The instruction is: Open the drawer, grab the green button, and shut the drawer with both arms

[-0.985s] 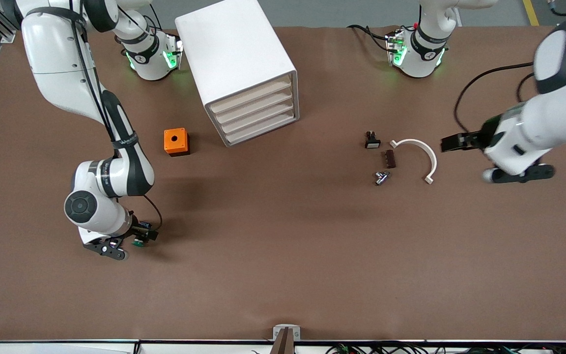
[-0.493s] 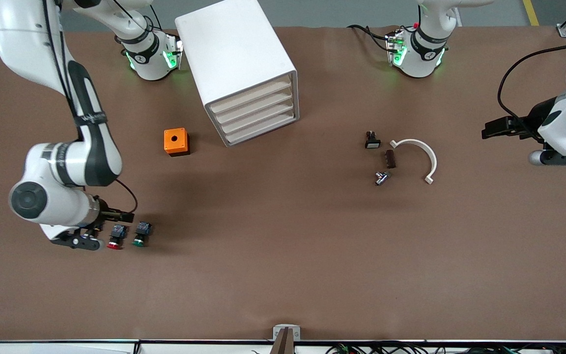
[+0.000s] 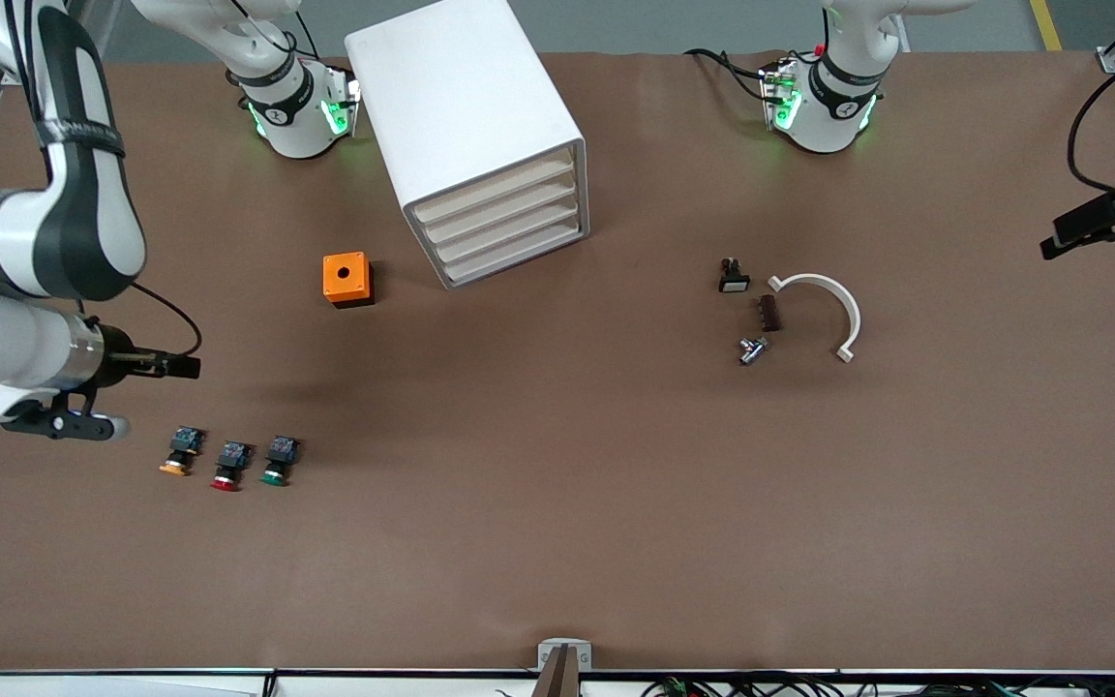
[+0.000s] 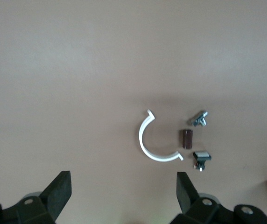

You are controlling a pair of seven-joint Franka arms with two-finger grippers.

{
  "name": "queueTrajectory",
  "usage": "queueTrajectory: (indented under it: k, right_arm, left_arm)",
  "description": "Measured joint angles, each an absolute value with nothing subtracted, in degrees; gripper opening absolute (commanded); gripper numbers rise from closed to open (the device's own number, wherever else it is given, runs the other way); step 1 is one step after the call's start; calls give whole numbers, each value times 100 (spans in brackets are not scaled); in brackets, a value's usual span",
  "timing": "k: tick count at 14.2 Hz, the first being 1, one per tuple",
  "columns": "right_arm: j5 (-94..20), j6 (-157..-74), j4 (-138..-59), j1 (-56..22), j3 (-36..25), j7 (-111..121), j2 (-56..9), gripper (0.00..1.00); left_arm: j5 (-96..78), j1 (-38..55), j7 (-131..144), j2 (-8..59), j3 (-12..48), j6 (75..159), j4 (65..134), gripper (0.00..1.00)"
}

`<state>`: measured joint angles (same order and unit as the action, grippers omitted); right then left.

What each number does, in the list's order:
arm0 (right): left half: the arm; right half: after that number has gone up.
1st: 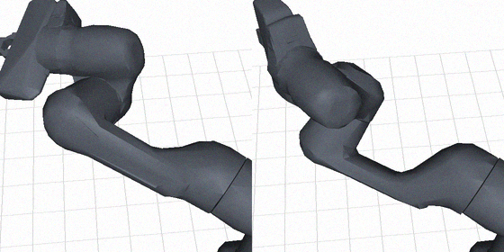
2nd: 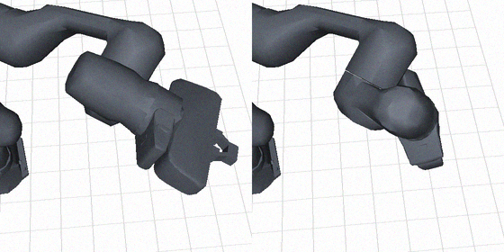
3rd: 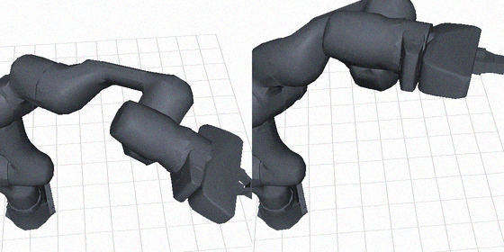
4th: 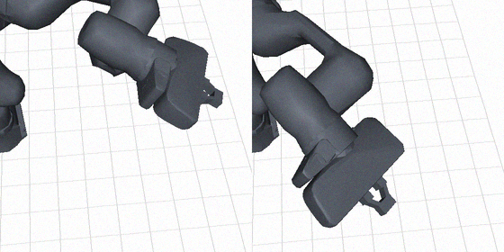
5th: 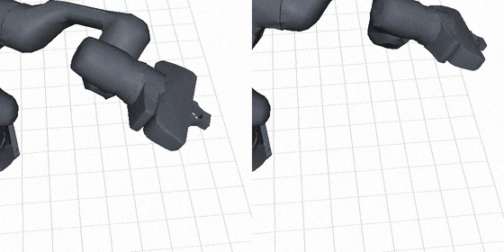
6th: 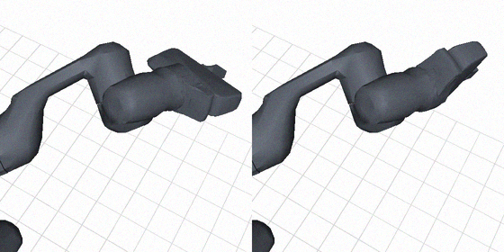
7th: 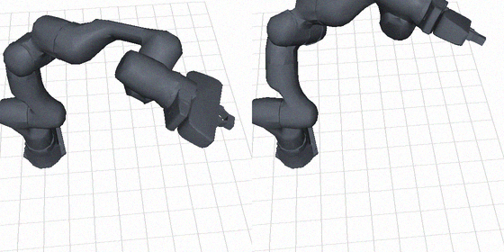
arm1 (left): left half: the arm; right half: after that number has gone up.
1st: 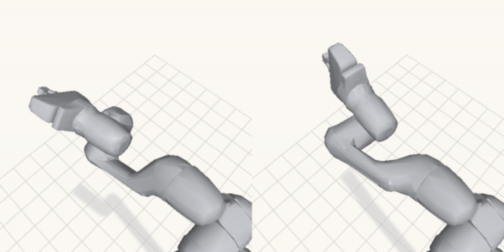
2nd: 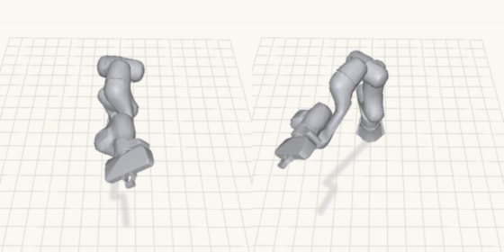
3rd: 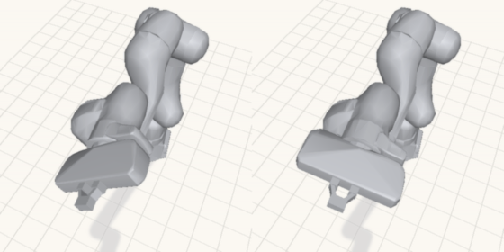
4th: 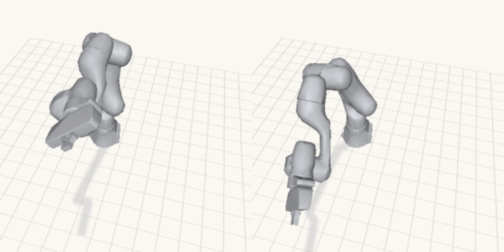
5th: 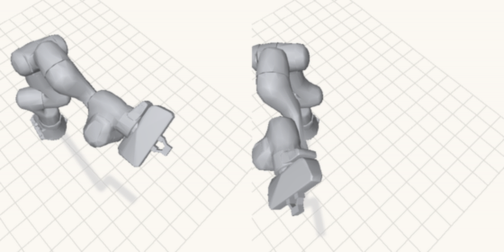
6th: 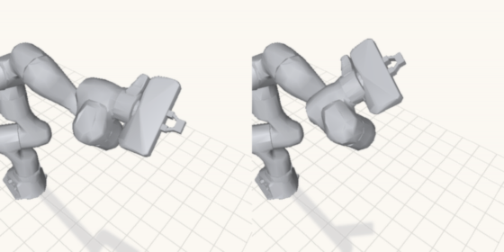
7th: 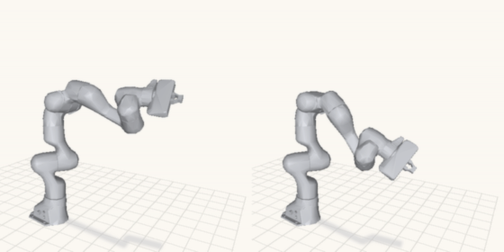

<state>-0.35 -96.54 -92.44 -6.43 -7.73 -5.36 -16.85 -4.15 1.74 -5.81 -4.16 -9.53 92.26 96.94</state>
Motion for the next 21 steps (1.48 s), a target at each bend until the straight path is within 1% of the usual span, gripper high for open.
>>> queueTrajectory:
  k: [3, 6, 8, 9, 11, 21]
  right_arm:
    - [-30, -9140, -9241, -624, -775, -531, -1163, 100]
    - [-26, -8823, -9247, -500, -776, -372, -733, 100]
    - [-24, -8730, -9250, -400, -777, -286, -554, 100]
    - [-24, -8723, -9251, -350, -777, -263, -501, 100]
    - [-24, -8727, -9251, -317, -775, -247, -473, 100]
    - [-24, -8744, -9231, -325, -679, -247, -476, 100]
  left_arm:
    - [-306, 176, -581, -610, -950, 9304, 9502, 99]
    - [-259, 146, -581, -639, -868, 9304, 9301, 99]
    - [-159, -148, -581, -635, -502, 9321, 9294, 100]
    - [-58, -273, -581, -632, -330, 9340, 9294, 100]
    - [12, -329, -580, -629, -213, 9357, 9294, 100]
    - [18, -339, -580, -359, -181, 9522, 9256, 99]
